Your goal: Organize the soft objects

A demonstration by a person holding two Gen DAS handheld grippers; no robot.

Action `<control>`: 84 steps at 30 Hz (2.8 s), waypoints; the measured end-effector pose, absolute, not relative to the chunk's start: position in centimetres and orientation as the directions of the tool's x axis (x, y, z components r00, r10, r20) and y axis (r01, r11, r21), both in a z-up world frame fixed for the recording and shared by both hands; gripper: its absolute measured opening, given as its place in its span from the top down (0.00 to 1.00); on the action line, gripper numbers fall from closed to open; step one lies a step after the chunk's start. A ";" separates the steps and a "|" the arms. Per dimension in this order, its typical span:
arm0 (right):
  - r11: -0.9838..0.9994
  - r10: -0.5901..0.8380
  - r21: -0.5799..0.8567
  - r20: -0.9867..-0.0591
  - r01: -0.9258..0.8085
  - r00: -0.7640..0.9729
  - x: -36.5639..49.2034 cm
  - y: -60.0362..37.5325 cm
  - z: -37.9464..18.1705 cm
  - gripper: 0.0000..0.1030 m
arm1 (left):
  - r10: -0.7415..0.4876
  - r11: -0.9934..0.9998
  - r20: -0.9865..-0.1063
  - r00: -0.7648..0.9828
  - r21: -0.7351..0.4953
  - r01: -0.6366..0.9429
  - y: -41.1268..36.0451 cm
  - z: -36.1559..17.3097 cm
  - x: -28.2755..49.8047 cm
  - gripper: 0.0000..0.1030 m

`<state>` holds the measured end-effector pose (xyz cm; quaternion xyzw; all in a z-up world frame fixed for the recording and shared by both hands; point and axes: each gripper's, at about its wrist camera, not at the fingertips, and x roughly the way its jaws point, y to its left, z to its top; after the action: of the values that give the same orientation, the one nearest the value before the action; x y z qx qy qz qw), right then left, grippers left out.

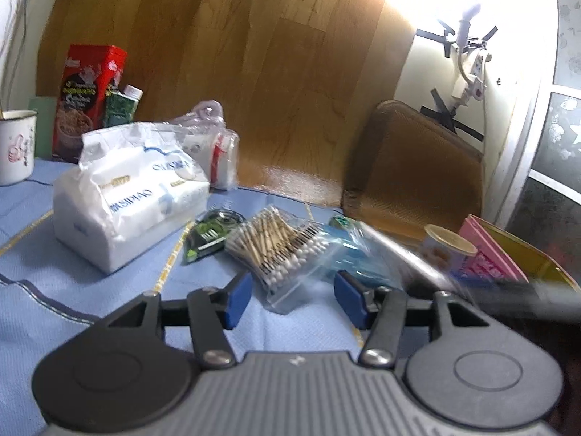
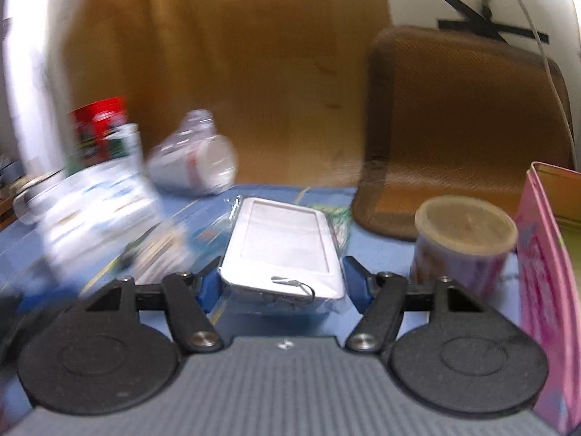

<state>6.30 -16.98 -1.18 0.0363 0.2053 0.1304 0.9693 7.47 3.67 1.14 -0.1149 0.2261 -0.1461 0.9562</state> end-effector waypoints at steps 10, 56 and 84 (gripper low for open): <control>0.924 0.351 0.016 -0.435 -0.382 0.829 -6.3 -18.1 -3.8 0.16 | -0.562 0.825 -0.454 0.691 -0.363 0.433 0.9 0.8 6.7 0.47; 0.947 -0.313 0.024 -0.163 0.321 0.936 -7.9 -34.1 -1.9 0.23 | -0.640 0.717 -0.496 0.587 -0.112 0.688 -23.6 7.0 4.4 0.42; 0.899 0.416 0.293 -0.347 -0.324 0.841 5.4 -17.4 1.0 0.45 | -0.073 0.955 -0.511 0.856 -0.285 -0.088 9.8 1.1 6.1 0.37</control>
<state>5.44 -17.39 1.02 0.1121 0.2048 0.1944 0.9527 6.11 9.78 1.06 -0.1506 0.2679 0.0039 0.9516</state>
